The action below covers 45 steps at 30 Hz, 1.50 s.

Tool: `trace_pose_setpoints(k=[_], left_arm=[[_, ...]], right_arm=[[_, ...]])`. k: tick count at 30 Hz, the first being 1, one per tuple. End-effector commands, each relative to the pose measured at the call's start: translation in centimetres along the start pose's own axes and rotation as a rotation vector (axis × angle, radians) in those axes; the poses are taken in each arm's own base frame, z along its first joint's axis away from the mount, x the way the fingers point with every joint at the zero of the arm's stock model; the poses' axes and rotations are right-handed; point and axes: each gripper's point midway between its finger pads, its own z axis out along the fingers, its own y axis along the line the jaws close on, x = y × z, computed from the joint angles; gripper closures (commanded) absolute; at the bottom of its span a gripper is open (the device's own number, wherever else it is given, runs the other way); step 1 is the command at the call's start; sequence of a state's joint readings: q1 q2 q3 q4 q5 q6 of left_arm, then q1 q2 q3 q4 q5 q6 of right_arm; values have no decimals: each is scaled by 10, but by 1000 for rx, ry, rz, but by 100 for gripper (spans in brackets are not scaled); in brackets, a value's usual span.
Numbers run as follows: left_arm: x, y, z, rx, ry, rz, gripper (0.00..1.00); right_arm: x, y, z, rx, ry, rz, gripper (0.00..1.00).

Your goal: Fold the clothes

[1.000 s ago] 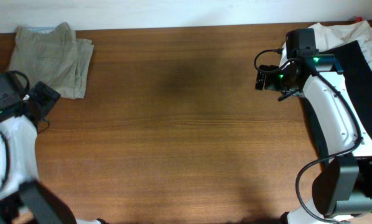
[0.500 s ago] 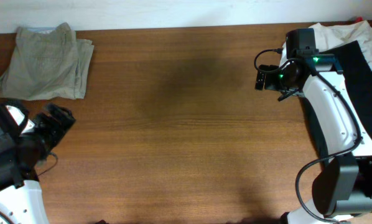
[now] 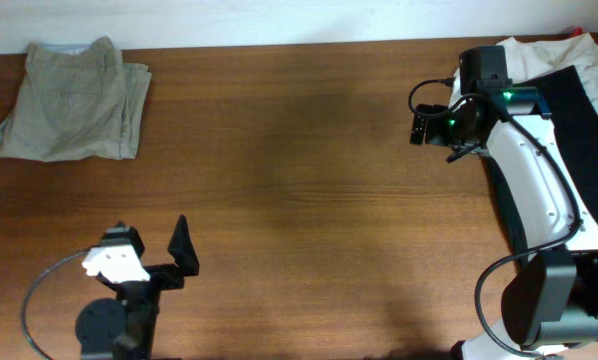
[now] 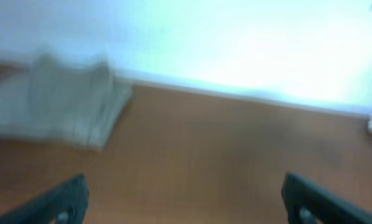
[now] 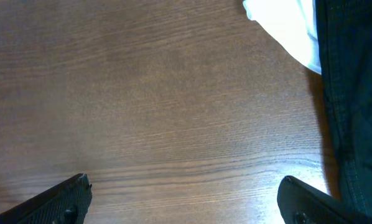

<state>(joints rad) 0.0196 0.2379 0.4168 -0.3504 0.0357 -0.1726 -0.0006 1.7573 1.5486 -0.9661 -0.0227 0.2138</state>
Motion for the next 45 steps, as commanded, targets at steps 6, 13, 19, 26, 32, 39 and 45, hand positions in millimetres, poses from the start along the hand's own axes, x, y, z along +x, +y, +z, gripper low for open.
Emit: trace_pose_setpoints(k=[6,13,19,26,32,39,45], left_arm=[[53,35,19,-95,-183,58,1],[72,36,22,-97,-104,135,1],[72,36,22,-97,-104,135,1],[72,36,22,-97,-104,135,1],[72,36,22,-97,-104,135,1],[72,36,22,-97,-104,135,1],[72,36,22,-97,-104,135,1]], right_arm=[[-5,-3,-4,9,-15,18,1],[-5,-3,-4,9,-15,18,1],[-5,-3,-4,9,-15,18,1],[-6,-2,-12,3,-35,15,1],[-13,15,-141,-84,-346,-18,1],[55,0,-210,-98,-476,-36,1],[127,12,-120,-339,-776,-105,1]])
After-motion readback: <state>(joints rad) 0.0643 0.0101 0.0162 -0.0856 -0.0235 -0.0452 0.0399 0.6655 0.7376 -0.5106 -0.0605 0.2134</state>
